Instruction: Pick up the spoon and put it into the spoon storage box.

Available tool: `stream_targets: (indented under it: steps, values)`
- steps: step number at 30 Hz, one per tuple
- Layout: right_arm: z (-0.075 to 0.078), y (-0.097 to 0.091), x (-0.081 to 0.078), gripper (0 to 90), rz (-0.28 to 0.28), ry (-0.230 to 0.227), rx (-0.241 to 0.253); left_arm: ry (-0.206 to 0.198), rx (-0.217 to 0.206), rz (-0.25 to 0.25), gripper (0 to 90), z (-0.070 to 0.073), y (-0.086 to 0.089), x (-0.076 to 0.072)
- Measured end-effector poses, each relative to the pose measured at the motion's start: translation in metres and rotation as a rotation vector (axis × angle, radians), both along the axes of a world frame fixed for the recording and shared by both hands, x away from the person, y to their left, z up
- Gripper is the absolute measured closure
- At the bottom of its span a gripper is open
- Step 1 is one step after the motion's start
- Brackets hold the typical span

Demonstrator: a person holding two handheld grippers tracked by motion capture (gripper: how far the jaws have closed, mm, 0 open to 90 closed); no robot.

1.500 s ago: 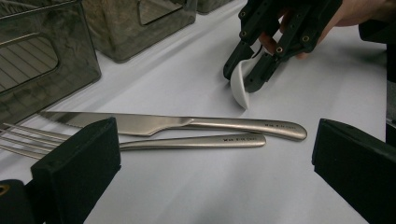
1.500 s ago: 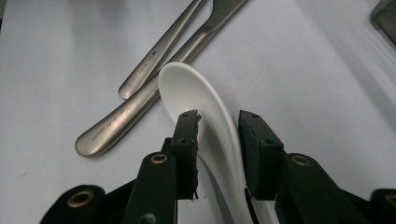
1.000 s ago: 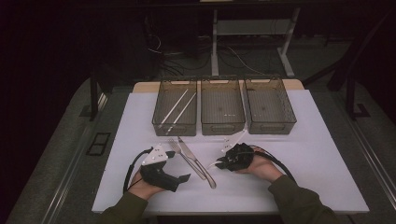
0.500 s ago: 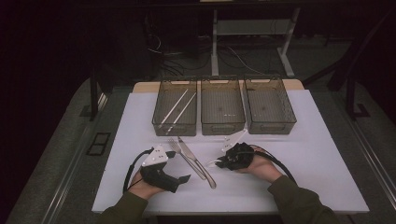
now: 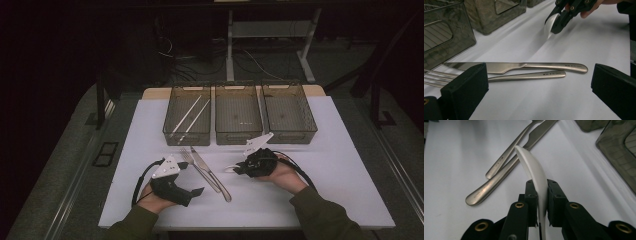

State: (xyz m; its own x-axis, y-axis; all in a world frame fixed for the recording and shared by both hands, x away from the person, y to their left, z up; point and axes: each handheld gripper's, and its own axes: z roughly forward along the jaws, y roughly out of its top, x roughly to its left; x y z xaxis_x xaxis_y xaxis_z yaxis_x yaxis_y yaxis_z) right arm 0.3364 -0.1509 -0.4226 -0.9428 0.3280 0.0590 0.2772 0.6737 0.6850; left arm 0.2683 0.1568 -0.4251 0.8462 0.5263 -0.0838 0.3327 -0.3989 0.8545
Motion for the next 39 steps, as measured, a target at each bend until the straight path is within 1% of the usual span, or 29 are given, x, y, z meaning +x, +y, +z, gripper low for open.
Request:
stream_targets:
  steps: [1,2,4,5,7,9,11,12,15,17,22,34,37,39]
  values:
    - [0.001,0.000,-0.001,79.9,-0.016,0.012,0.016,0.000,0.000,0.000,0.2,0.000,0.000,0.000]
    - [0.003,-0.002,0.001,79.9,-0.004,-0.006,0.012,0.000,0.000,0.000,0.2,0.000,0.000,0.000]
    - [0.006,-0.005,0.000,79.9,-0.016,0.004,0.024,-0.001,0.001,0.000,0.2,0.000,0.000,0.000]
    - [0.006,-0.006,0.001,79.9,-0.017,-0.003,0.027,0.000,0.001,0.000,0.2,0.000,0.000,0.000]
    - [0.009,-0.008,0.001,79.9,-0.034,0.003,0.038,0.000,0.000,0.001,0.2,0.000,0.000,0.000]
    - [0.011,-0.010,0.001,79.9,-0.034,-0.001,0.043,0.000,0.000,0.002,0.2,0.000,0.000,0.000]
    - [0.014,-0.012,0.004,79.9,-0.035,-0.015,0.040,0.001,-0.001,0.003,0.2,0.000,-0.001,0.000]
    - [0.016,-0.012,0.004,79.9,-0.047,-0.004,0.049,0.001,0.003,0.002,0.2,0.000,-0.001,0.000]
    - [0.022,-0.015,0.009,79.9,-0.058,-0.020,0.057,0.003,0.005,0.002,0.2,0.000,-0.001,0.000]
    - [0.027,-0.017,0.012,79.9,-0.071,-0.022,0.061,0.003,0.005,0.003,0.2,-0.001,-0.001,0.000]
    - [0.037,-0.021,0.023,79.9,-0.097,-0.032,0.082,0.004,0.001,0.007,0.2,-0.001,-0.001,0.001]
    - [0.062,-0.018,0.053,79.9,-0.132,-0.074,0.077,0.006,-0.004,0.006,0.2,-0.001,-0.001,0.000]
    - [0.066,-0.016,0.062,79.9,-0.145,-0.076,0.070,0.005,-0.004,0.006,0.2,-0.001,-0.001,0.000]
    - [0.068,-0.015,0.068,79.9,-0.154,-0.075,0.076,0.003,0.003,0.002,0.2,0.000,0.000,0.000]
